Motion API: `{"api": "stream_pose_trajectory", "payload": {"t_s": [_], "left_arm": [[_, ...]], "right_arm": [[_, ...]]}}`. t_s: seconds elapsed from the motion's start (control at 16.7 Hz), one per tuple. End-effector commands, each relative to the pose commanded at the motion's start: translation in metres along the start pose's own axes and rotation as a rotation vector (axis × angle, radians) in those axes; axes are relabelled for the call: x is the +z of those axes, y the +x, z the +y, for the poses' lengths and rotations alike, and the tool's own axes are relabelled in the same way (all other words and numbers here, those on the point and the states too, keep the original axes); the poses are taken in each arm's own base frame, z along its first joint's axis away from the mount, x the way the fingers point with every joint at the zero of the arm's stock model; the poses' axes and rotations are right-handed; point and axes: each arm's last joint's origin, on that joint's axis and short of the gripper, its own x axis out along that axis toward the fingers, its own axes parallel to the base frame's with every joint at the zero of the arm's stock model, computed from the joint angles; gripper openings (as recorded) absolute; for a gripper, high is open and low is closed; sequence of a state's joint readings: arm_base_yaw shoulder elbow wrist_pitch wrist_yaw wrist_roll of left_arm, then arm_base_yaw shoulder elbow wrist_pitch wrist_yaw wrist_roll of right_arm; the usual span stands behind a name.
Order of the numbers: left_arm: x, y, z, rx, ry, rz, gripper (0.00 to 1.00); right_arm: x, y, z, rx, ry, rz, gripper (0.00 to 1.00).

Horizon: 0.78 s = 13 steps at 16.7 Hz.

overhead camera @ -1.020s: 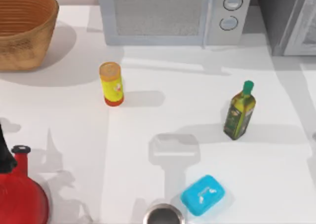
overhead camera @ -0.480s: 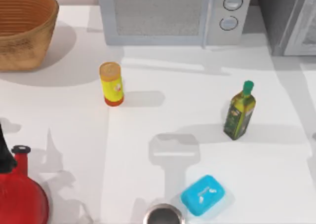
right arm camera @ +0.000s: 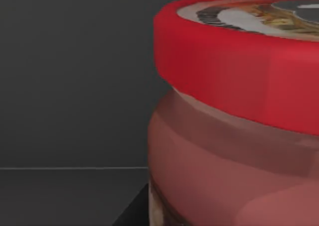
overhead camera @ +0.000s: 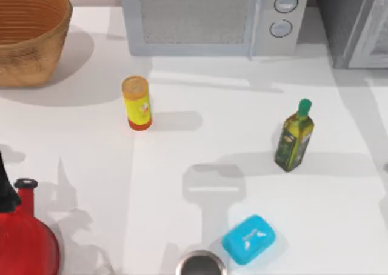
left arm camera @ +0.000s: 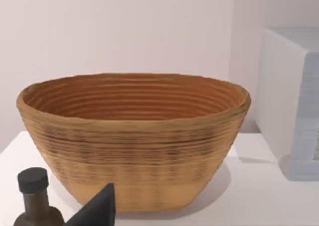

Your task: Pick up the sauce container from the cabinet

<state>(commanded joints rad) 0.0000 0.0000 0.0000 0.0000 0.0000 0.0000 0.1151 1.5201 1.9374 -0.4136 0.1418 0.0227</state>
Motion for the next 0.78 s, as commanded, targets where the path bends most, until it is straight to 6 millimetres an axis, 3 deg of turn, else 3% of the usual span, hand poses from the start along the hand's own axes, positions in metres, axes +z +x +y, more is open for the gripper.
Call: {"api": "stream_pose_trajectory", "payload": {"t_s": [0.3, 0.54, 0.78], "left_arm": [[0.0, 0.0, 0.0, 0.0, 0.0, 0.0, 1.0], [0.0, 0.0, 0.0, 0.0, 0.0, 0.0, 1.0], [0.0, 0.0, 0.0, 0.0, 0.0, 0.0, 1.0]], "right_arm": [[0.035, -0.085, 0.006, 0.001, -0.002, 0.009, 0.0], [0.049, -0.153, 0.0, 0.003, -0.002, 0.013, 0.0], [0.051, -0.164, -0.002, 0.003, -0.001, 0.009, 0.0]]}}
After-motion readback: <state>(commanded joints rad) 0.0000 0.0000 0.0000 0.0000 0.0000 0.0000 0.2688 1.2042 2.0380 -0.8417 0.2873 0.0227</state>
